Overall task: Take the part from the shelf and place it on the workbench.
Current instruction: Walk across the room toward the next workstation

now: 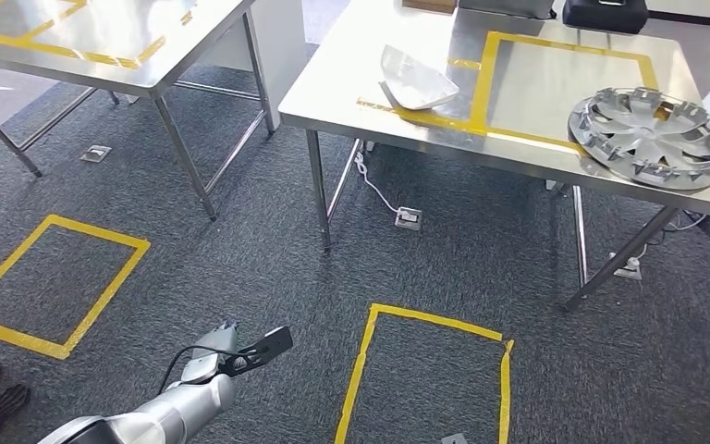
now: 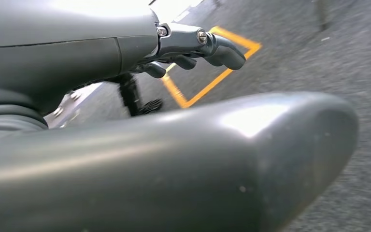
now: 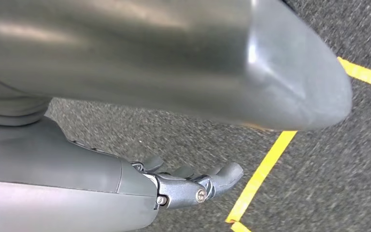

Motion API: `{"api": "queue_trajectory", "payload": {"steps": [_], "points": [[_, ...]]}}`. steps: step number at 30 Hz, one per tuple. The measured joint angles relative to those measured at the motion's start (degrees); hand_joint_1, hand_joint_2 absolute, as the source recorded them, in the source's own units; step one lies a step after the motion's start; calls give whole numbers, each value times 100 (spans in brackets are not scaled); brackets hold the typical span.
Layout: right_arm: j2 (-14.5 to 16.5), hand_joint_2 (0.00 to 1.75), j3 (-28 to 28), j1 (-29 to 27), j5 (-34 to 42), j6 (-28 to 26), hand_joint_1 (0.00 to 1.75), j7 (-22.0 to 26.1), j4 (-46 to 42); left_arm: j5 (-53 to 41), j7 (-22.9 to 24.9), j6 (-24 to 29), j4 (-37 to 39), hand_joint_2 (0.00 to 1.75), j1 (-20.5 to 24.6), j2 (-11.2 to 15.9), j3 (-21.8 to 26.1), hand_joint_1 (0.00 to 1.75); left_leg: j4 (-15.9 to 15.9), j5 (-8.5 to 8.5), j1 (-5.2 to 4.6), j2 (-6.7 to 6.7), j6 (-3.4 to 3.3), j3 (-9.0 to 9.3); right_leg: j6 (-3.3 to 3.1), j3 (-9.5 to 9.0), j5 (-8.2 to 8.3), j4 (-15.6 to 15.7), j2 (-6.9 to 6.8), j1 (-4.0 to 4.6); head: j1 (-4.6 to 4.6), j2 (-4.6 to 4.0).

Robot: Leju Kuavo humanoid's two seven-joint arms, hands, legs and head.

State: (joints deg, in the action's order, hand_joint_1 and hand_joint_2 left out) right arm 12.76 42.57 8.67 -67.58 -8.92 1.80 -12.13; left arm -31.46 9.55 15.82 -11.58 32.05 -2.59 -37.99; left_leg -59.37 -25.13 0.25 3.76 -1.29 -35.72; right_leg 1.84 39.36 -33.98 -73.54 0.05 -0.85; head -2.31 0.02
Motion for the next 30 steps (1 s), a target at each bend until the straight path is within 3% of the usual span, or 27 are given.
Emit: {"api": "queue_trajectory", "payload": {"steps": [1, 3, 5, 7, 9, 11, 13, 14, 15, 16, 18, 20, 22, 24, 26, 28, 29, 30], "points": [[-1, 0, 8, 0, 9, 0, 0, 4, 0, 5, 19, -2, 1, 0, -4, 0, 8, 0, -13, -2, 0, 84, 6, 0, -20, -147, 242, 365, 56, 0, 2, 0], [-6, 0, 28, 3, 26, 0, 0, 15, 0, 36, 45, -2, 2, 0, -9, -6, 32, 0, -45, -6, 1, 232, 44, -23, -65, -462, 548, 1090, 328, -16, 5, 0], [-12, 0, 50, 3, 38, 0, 0, 21, 0, 71, 55, -3, 3, 0, -39, -11, 75, 0, -46, 8, 19, 356, 122, -61, -97, -578, 578, 1359, 475, -8, 8, 0], [-9, 0, 66, 5, 48, -3, 0, 21, 0, 87, 54, -4, 7, 0, -99, 3, 111, 0, -22, 34, 35, 443, 207, -84, -146, -605, 602, 1409, 342, -8, 12, 0], [-3, 0, 71, 11, 57, -12, 0, 23, 0, 96, 54, -4, 12, 0, -148, 16, 135, 0, -173, -67, 15, 205, 270, -156, -219, -656, 630, 1478, 202, -39, -23, 0], [0, 0, 73, -1, 60, -18, 0, 23, 0, 117, 56, -2, 13, 0, -170, 14, 157, 0, -758, -388, 13, -172, 336, -427, -265, -691, 629, 1511, 43, -45, -75, 0], [0, 0, 74, -23, 62, -18, 0, 22, 0, 163, 64, 2, 16, 0, -214, 12, 194, 0, -1427, -654, 52, -305, 403, -752, -272, -700, 612, 1509, -129, -42, -92, 0], [0, 0, 75, -31, 63, -18, 0, 23, 0, 184, 69, 4, 19, 0, -249, 15, 219, 0, -1540, -652, 72, -326, 427, -804, -264, -706, 601, 1507, -209, -45, -94, 0], [0, 0, 75, -34, 64, -18, 0, 24, 0, 202, 74, 5, 22, 0, -283, 25, 241, 0, -1413, -541, 88, -352, 443, -732, -249, -718, 587, 1505, -282, -51, -95, 0], [0, 0, 75, -36, 64, -18, 0, 26, 0, 221, 78, 7, 25, 0, -310, 36, 264, 0, -1081, -360, 98, -409, 451, -549, -226, -737, 568, 1501, -355, -58, -96, 0], [-3, 0, 76, -34, 68, -20, 0, 29, 0, 253, 79, 7, 26, 0, -338, 51, 308, 0, -323, -93, 84, -662, 413, -146, -158, -783, 515, 1488, -487, -45, -99, 0], [-6, 0, 80, -29, 76, -25, 0, 30, 0, 278, 81, 7, 26, 0, -374, 58, 357, 0, -24, -54, 52, -783, 304, 8, -84, -828, 473, 1490, -588, -10, -85, 0], [-6, 0, 83, -29, 87, -30, 0, 33, 0, 291, 100, 7, 32, 0, -445, 84, 399, 0, -26, -60, 41, -657, 196, 9, -12, -880, 449, 1518, -666, -9, -68, 0], [-6, 0, 86, -28, 98, -33, 0, 43, 0, 299, 128, 7, 38, 0, -508, 106, 430, 0, 0, -50, 62, -530, 110, 27, 52, -866, 321, 1390, -492, -37, -52, 0], [-7, 0, 98, -44, 114, -35, 0, 48, 0, 308, 139, 7, 39, 0, -540, 106, 451, 0, 18, -42, 75, -395, 44, 38, 70, -605, -10, 803, -171, -46, -22, 0], [-13, 0, 118, -79, 130, -35, 0, 43, 0, 331, 141, 7, 41, 0, -587, 102, 484, 0, 16, -47, 60, -241, 16, 39, 55, -190, -294, 41, -40, -29, 0, 0], [-18, 0, 127, -93, 138, -35, 0, 41, 0, 351, 143, 7, 44, 0, -623, 102, 505, 0, 13, -49, 51, -157, 13, 41, 43, -59, -288, -135, -22, -19, 5, 0], [-23, 0, 135, -102, 146, -36, 0, 40, 0, 370, 149, 7, 46, 0, -659, 104, 524, 0, 9, -51, 45, -73, 12, 45, 25, -30, -167, -92, -10, -13, 8, 0]]}}
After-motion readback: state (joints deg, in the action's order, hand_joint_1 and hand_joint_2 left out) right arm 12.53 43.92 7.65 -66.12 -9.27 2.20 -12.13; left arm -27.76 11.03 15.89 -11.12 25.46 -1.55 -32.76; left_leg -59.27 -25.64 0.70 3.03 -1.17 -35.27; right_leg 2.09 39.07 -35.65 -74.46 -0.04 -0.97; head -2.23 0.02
